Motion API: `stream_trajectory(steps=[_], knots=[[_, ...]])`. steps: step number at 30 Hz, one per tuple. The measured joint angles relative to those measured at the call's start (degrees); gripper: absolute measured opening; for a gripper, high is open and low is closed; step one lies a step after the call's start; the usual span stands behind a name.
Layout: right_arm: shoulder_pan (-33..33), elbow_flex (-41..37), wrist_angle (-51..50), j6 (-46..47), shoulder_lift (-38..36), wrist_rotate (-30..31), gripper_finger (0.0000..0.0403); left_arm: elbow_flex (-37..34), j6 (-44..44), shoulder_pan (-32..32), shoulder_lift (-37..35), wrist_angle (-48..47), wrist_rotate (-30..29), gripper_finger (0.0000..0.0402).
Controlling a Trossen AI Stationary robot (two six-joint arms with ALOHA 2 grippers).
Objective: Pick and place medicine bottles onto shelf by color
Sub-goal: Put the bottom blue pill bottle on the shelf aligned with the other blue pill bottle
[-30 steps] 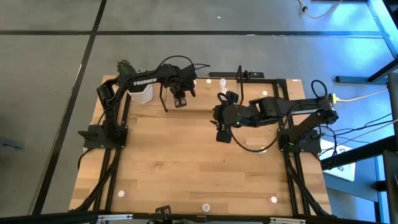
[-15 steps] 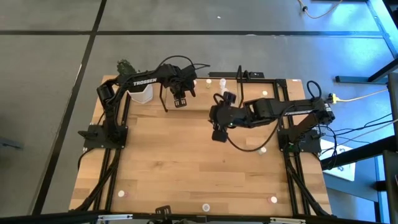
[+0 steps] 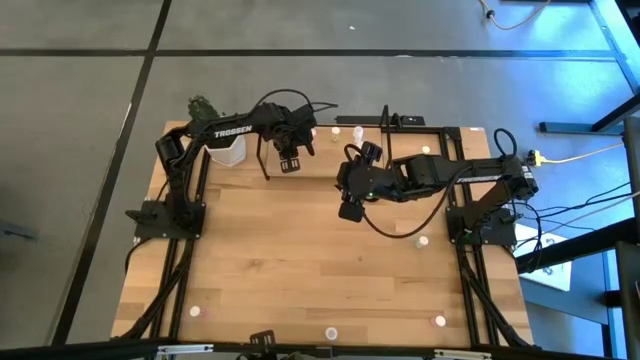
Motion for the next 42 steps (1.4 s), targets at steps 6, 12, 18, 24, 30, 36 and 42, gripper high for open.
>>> stream_trajectory(steps=[6,12,18,24,30,36,42], knots=[[0.0,0.0,0.0,0.1,0.0,0.0,0.0223,0.0,0.0,0.0,0.0,0.0,0.0,0.0094],[0.0,0.0,0.0,0.2,0.0,0.0,0.0223,0.0,0.0,0.0,0.0,0.0,0.9,0.0094],[0.0,0.0,0.0,0.1,0.0,-0.3,0.0223,0.0,0.1,0.0,0.0,0.0,2.0,0.0094],[0.0,0.0,0.0,0.1,0.0,-0.4,0.0223,0.0,0.0,0.0,0.0,0.0,2.0,0.0094],[0.0,0.0,0.0,0.1,0.0,-0.4,0.0223,-3.2,-1.6,0.4,-0.1,0.4,1.9,0.0094],[0.0,0.0,0.0,0.1,0.0,-0.4,0.0223,-4.0,-1.7,0.4,-0.1,2.8,1.0,0.0094],[0.0,0.0,0.0,0.1,0.0,-0.4,0.0223,-4.0,-1.7,1.4,-0.1,4.4,-0.1,0.0096]])
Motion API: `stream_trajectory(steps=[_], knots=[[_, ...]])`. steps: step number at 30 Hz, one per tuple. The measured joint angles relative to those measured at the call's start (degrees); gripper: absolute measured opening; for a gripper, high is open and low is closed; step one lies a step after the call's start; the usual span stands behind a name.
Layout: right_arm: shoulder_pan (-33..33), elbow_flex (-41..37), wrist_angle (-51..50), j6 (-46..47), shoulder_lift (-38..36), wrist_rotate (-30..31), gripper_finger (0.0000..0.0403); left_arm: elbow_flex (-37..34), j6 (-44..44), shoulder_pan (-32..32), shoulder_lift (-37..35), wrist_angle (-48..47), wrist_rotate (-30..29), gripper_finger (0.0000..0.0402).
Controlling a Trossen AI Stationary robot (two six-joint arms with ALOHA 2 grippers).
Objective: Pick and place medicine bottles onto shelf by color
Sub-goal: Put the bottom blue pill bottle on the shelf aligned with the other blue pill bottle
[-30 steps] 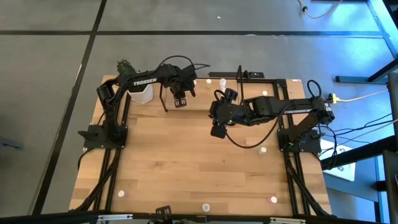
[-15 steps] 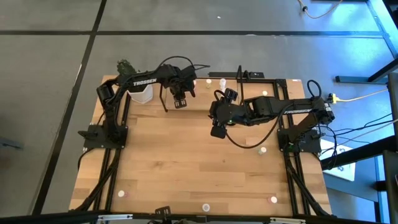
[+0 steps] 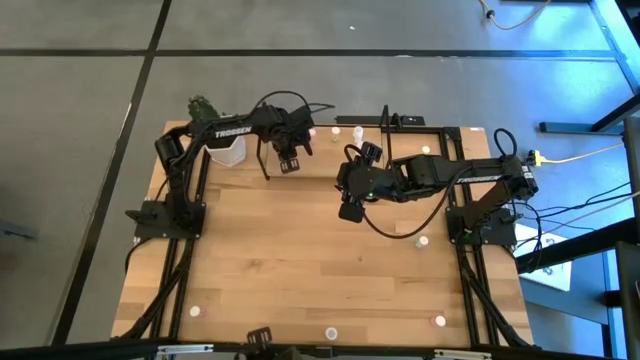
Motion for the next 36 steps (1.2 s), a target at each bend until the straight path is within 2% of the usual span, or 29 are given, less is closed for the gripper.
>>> stream_trajectory(steps=[36], knots=[[0.0,0.0,0.0,0.0,0.0,0.0,0.0223,0.0,-1.4,1.0,0.0,1.0,0.7,0.0111]])
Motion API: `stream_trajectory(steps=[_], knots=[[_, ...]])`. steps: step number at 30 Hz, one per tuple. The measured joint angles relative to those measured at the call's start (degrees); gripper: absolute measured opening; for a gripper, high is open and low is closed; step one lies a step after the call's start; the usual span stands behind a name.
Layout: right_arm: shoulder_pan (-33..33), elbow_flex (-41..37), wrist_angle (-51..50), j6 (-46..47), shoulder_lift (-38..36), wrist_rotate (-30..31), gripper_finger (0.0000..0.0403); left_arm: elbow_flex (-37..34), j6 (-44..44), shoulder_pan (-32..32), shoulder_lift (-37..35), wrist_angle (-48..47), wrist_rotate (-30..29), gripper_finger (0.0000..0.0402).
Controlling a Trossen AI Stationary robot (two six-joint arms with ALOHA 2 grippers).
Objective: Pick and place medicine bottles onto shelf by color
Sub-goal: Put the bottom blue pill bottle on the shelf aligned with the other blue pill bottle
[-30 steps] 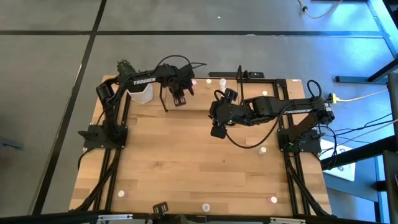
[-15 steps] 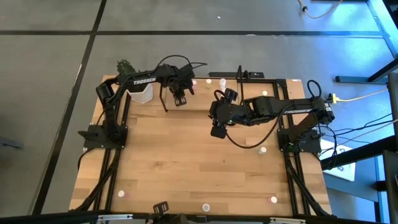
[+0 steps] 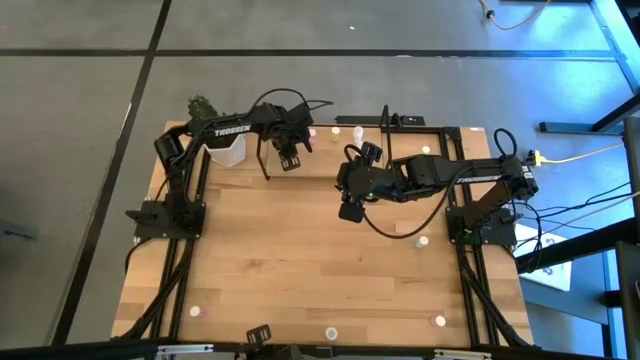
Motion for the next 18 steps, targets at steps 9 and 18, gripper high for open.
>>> stream_trajectory(steps=[9,18], knots=[[0.0,0.0,0.0,0.0,0.0,0.0,0.0223,0.0,-0.3,0.0,0.0,0.0,0.0,0.0112],[0.0,0.0,0.0,0.1,0.0,0.0,0.0223,0.0,-0.5,0.0,0.1,-0.1,0.3,0.0112]])
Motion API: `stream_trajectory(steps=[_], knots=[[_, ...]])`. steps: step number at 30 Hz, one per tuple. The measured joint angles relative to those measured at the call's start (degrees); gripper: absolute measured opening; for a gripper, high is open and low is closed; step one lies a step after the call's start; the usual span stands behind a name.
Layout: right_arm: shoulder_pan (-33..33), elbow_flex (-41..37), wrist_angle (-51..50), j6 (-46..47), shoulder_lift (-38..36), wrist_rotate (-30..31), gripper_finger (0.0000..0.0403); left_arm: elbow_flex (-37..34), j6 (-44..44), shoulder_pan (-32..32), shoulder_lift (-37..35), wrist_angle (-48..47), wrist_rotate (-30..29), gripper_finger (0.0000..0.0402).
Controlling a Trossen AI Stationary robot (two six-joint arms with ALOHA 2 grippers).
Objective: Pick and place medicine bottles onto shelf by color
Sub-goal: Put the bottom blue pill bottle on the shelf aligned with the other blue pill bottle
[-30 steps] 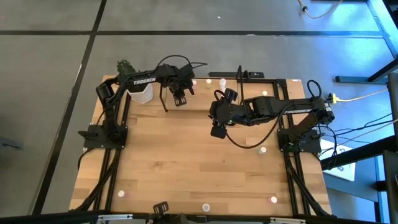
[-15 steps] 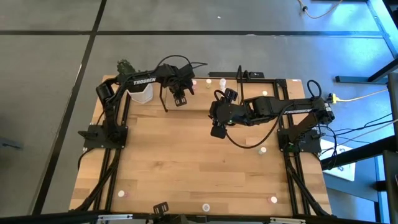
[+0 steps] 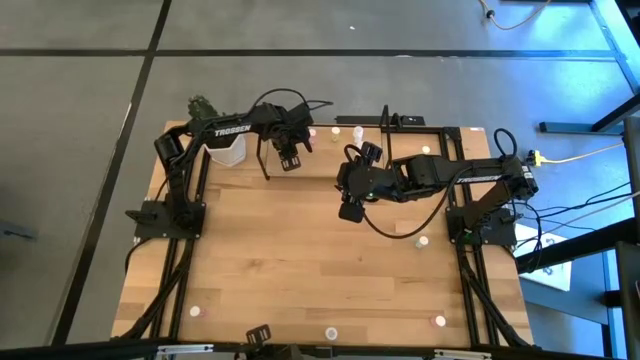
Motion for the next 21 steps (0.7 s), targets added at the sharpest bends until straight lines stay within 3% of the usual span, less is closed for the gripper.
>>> stream_trajectory(steps=[21], knots=[[0.0,0.0,0.0,-0.1,0.0,0.0,0.0223,-0.1,2.0,0.0,0.0,0.0,0.1,0.0112]])
